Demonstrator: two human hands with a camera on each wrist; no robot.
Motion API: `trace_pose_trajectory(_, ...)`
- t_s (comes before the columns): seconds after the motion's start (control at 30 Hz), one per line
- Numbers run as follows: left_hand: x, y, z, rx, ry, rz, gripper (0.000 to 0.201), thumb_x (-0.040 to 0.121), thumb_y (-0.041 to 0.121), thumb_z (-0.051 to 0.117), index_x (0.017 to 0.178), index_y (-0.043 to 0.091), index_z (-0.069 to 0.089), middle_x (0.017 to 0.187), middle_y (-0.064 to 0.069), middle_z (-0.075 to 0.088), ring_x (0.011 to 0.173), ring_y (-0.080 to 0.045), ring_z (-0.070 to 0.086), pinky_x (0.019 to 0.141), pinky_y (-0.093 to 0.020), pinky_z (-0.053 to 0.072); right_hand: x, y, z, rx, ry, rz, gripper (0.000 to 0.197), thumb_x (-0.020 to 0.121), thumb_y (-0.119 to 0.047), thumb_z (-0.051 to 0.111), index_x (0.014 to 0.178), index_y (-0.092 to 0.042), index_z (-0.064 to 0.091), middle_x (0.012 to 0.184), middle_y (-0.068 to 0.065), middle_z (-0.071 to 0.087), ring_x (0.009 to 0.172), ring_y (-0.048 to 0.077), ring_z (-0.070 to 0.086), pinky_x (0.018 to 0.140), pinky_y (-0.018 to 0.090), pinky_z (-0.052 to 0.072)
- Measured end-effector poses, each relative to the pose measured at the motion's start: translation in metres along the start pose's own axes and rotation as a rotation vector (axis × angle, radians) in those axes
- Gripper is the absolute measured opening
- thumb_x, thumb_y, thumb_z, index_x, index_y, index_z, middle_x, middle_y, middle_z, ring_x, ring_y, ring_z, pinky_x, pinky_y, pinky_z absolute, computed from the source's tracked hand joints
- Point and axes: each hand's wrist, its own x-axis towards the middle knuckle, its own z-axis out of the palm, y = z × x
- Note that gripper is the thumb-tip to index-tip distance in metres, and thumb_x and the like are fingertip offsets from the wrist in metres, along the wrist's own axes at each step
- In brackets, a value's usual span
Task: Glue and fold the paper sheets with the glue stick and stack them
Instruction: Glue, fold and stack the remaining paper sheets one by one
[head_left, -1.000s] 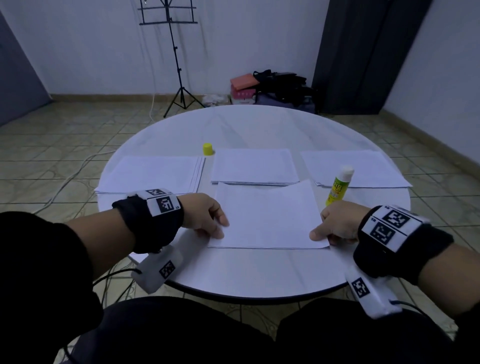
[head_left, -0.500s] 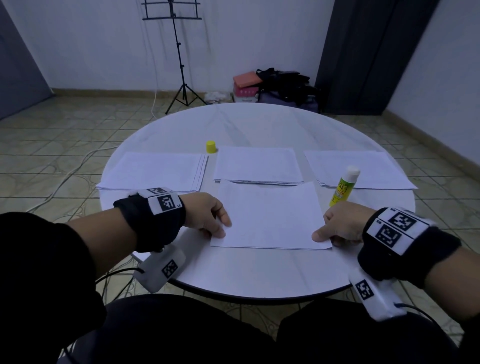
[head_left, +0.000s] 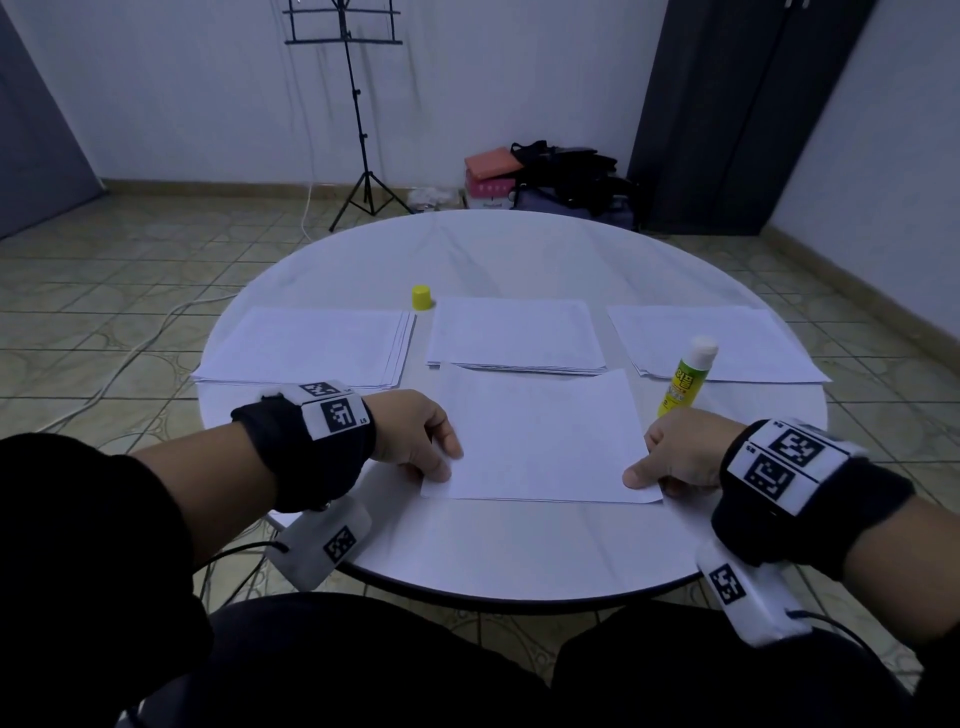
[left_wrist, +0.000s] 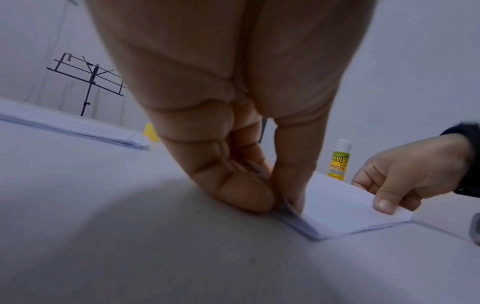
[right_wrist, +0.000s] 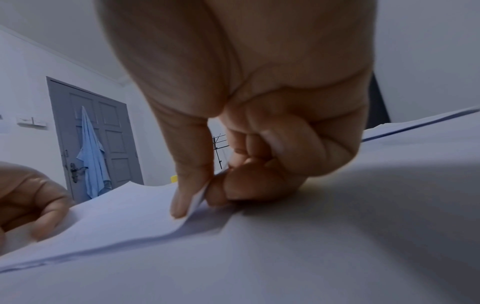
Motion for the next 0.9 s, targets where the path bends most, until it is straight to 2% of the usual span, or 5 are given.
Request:
trace_pose_trajectory(0.23, 0.001, 0.001, 0.0, 0.061, 0.02, 0.0, 0.022, 0.077, 0.014, 0.077, 0.086, 0.028, 0.062, 0.061, 0.01, 0.06, 0.052, -0.004, 0.056, 0.051, -0.008, 0.042, 0.001, -0.002, 0.003, 0.013, 0.031, 0.021, 0.038, 0.08, -0.026, 0.074, 0.066, -0.011, 0.042, 0.066, 0.003, 0.05, 0.057, 0.015, 0.042, 0.051, 0.022, 0.032)
trace_pose_trajectory(0.43, -0.003, 0.008, -0.004, 0.232, -0.016, -0.074, 0.056, 0.078, 0.031, 0.075, 0.125, 0.037, 0.047, 0.084, -0.002, 0.065, 0.054, -0.014, 0.054, 0.048, -0.019, 0.042, -0.005, -0.003, 0.003, 0.011, 0.088, -0.016, 0.075, 0.077, -0.025, 0.075, 0.138, -0.014, 0.033, 0.132, 0.006, 0.048, 0.111, 0.023, 0.051, 0.091, 0.029, 0.043)
trace_pose_trajectory(0.57, -0.009, 0.02, -0.011, 0.483, -0.083, -0.111, 0.073, 0.071, 0.047, 0.077, 0.133, 0.041, 0.04, 0.099, 0.005, 0.061, 0.079, -0.017, 0.061, 0.069, -0.024, 0.051, -0.009, -0.001, -0.001, -0.078, 0.017, -0.068, 0.072, 0.082, -0.029, 0.071, 0.144, -0.024, 0.035, 0.147, -0.002, 0.038, 0.131, 0.018, 0.04, 0.101, 0.025, 0.035)
trace_pose_trajectory(0.8, 0.016, 0.086, 0.004, 0.748, -0.007, 0.042, 0.092, 0.071, 0.066, 0.068, 0.146, 0.027, 0.032, 0.148, -0.001, 0.036, 0.135, -0.024, 0.038, 0.106, -0.035, 0.033, -0.001, -0.001, -0.005, -0.141, -0.002, -0.072, 0.076, 0.075, -0.026, 0.077, 0.14, -0.023, 0.037, 0.14, 0.001, 0.043, 0.123, 0.019, 0.047, 0.097, 0.026, 0.042)
trace_pose_trajectory(0.9, 0.036, 0.111, 0.03, 0.725, -0.024, 0.138, 0.106, 0.068, 0.076, 0.061, 0.152, 0.032, 0.013, 0.159, 0.0, 0.011, 0.146, -0.024, 0.015, 0.117, -0.046, 0.019, 0.002, -0.002, -0.007, -0.188, -0.016, -0.094, 0.079, 0.076, -0.027, 0.076, 0.142, -0.024, 0.033, 0.126, 0.0, 0.05, 0.087, 0.009, 0.054, 0.071, 0.018, 0.044)
